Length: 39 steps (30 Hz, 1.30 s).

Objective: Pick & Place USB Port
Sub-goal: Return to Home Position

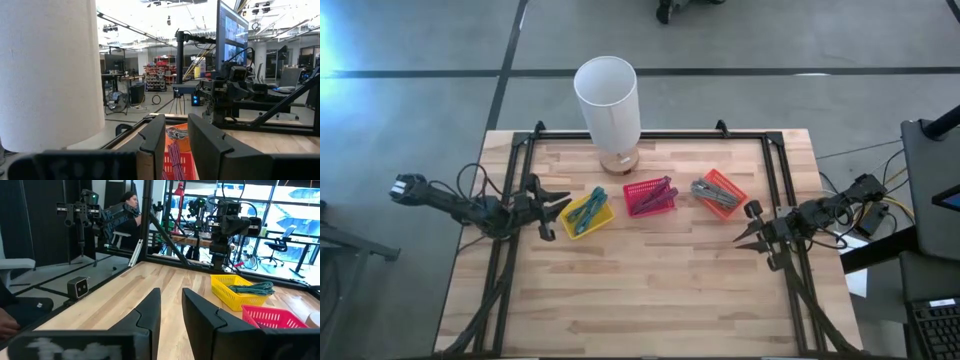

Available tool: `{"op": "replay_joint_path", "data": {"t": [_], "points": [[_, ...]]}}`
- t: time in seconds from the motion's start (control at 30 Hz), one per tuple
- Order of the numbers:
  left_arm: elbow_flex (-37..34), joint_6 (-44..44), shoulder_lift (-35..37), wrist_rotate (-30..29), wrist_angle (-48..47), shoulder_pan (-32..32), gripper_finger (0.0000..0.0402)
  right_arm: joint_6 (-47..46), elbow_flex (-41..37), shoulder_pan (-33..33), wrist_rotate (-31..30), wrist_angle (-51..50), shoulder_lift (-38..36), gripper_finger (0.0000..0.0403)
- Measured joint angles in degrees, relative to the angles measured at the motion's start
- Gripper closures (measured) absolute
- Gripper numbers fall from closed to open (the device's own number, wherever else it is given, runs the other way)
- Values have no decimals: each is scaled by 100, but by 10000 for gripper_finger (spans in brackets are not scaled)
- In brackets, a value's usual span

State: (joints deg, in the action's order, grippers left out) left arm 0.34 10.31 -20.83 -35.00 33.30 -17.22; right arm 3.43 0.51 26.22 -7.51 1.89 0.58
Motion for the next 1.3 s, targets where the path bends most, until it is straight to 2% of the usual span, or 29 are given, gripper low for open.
{"op": "replay_joint_path", "data": {"t": [0.33, 0.87, 1.3], "points": [[0, 0, -1, 0, 0, 0, 312, -4, 2, 0, 0, 0, -2, 317], [22, -1, 0, 0, 0, 0, 312, -8, 2, 1, -2, 0, -2, 339], [24, 0, 0, 0, 3, 0, 312, -25, 2, 1, -1, -1, -2, 319]]}}
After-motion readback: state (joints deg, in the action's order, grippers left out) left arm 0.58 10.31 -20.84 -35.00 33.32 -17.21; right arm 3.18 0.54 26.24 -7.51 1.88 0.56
